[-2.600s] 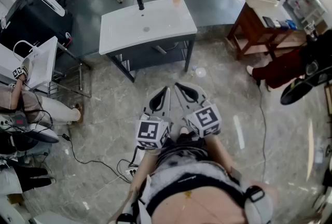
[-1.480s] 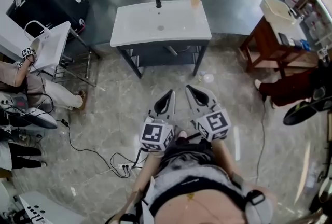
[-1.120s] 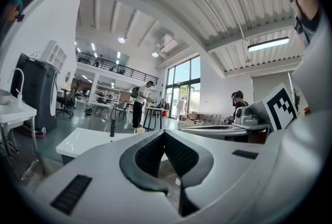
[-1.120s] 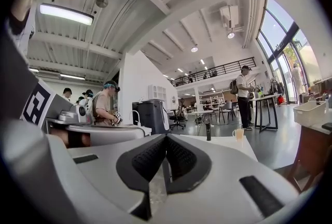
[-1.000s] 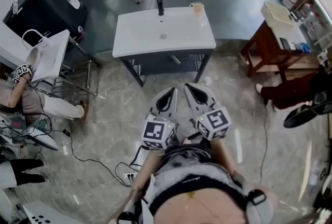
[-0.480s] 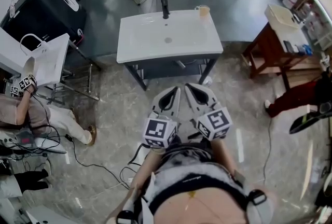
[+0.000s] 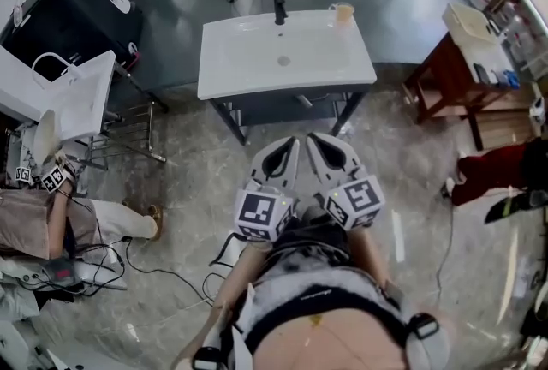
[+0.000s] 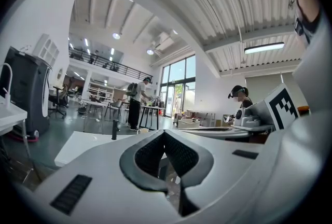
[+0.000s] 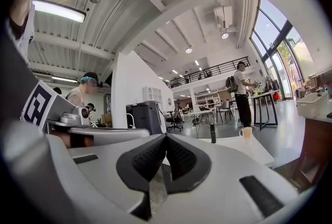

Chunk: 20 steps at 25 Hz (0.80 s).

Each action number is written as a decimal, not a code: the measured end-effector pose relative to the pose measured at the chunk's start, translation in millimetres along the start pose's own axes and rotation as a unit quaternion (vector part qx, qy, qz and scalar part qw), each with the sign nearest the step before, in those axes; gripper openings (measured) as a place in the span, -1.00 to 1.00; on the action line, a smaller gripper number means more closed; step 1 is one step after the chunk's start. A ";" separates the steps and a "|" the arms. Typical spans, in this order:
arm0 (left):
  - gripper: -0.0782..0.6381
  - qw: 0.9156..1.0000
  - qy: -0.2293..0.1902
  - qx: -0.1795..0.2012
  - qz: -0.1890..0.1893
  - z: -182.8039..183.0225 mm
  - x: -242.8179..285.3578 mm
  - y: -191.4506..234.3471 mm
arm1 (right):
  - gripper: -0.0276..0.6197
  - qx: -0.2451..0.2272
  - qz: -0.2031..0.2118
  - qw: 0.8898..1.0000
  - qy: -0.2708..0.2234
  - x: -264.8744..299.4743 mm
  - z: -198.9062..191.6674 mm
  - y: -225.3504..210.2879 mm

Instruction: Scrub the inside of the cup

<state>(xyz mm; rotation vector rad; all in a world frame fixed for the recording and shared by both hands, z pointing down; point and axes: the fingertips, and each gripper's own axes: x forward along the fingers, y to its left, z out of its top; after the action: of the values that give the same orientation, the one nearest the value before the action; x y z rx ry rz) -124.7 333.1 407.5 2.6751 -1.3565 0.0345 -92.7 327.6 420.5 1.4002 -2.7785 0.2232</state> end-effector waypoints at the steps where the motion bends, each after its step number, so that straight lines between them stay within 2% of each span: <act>1: -0.78 1.000 -0.003 -0.006 0.001 1.1 0.3 0.6 | -0.91 0.000 -0.001 1.000 0.001 0.0 0.1 -0.9; 7: -0.78 1.000 0.000 -0.006 0.007 -0.5 7.7 4.5 | -0.91 0.005 0.000 1.000 0.001 1.6 1.9 -11.0; 14: -0.78 1.000 -0.006 -0.008 0.018 3.5 30.0 4.0 | -0.91 -0.009 0.037 0.999 -0.001 17.8 8.1 -24.1; 20: -0.78 0.999 -0.013 -0.014 0.035 9.0 68.4 1.8 | -0.91 -0.004 0.051 0.999 0.003 25.1 15.2 -60.7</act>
<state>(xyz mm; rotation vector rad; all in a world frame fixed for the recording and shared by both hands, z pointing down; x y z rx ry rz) -85.9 276.0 404.6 2.6128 -1.4479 -0.0132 -58.3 269.8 414.7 1.2568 -2.8457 0.2169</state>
